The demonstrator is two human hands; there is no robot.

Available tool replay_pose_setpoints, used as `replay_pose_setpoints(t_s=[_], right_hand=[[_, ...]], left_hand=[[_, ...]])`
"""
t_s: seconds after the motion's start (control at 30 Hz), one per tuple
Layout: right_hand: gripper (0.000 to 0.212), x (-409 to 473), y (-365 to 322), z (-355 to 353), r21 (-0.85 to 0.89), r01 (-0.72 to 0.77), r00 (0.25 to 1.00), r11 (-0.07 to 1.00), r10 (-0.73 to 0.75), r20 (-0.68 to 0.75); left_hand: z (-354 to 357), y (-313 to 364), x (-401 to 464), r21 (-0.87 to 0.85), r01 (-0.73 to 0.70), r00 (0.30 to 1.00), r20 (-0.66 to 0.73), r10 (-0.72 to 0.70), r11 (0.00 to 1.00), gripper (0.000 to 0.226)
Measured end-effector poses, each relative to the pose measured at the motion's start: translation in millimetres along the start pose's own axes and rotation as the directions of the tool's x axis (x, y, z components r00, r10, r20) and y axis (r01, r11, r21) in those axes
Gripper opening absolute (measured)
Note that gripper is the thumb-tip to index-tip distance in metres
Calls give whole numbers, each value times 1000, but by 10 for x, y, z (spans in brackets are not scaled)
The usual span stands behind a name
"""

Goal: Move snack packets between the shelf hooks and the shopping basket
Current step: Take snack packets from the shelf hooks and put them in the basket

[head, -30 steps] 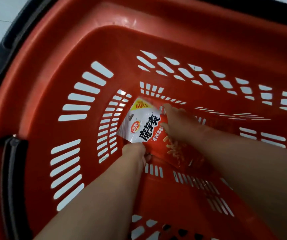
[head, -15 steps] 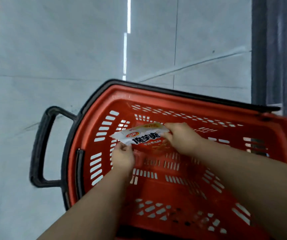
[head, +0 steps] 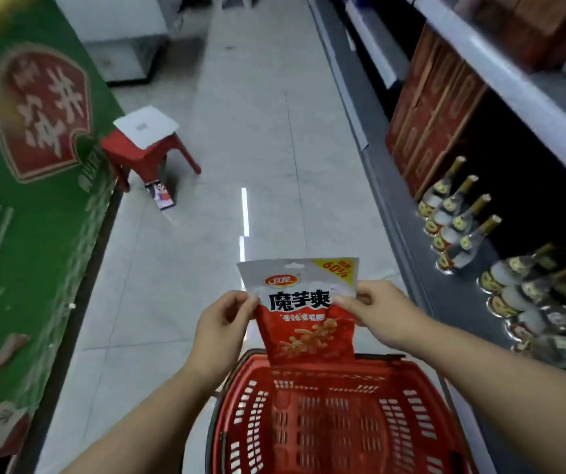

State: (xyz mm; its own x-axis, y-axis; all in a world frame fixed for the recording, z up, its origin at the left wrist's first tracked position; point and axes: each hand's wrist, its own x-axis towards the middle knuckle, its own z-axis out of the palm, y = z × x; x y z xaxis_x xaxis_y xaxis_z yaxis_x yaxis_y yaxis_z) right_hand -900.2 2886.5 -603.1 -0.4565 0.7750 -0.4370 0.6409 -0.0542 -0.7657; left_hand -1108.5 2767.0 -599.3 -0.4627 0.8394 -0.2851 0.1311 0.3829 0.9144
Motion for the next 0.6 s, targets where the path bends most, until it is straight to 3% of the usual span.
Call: replay_pose_setpoints(t_s=[0.07, 0.2, 0.27, 0.47, 0.6], right_hand=[[33, -203, -536, -375, 89, 42, 997, 995, -37, -64], [36, -687, -1512, -1075, 111, 178, 960, 978, -148, -237], [62, -989, -1944, -1414, 128, 244, 929, 961, -194, -314], [34, -2129, -2898, -2314, 55, 340, 798, 939, -257, -546], [46, -3013, -3098, -2888, 54, 336, 679, 940, -202, -706]], left_hand=[[-141, 637, 42, 27, -98, 995, 14, 97, 995, 20], [-405, 1922, 11, 30, -274, 961, 34, 273, 961, 19], [-516, 2540, -90, 30, -374, 927, 48, 373, 927, 21], [-576, 4133, -553, -47, -577, 807, 121, 578, 815, 18], [-271, 5033, -1007, -162, -659, 695, 242, 677, 734, 17]])
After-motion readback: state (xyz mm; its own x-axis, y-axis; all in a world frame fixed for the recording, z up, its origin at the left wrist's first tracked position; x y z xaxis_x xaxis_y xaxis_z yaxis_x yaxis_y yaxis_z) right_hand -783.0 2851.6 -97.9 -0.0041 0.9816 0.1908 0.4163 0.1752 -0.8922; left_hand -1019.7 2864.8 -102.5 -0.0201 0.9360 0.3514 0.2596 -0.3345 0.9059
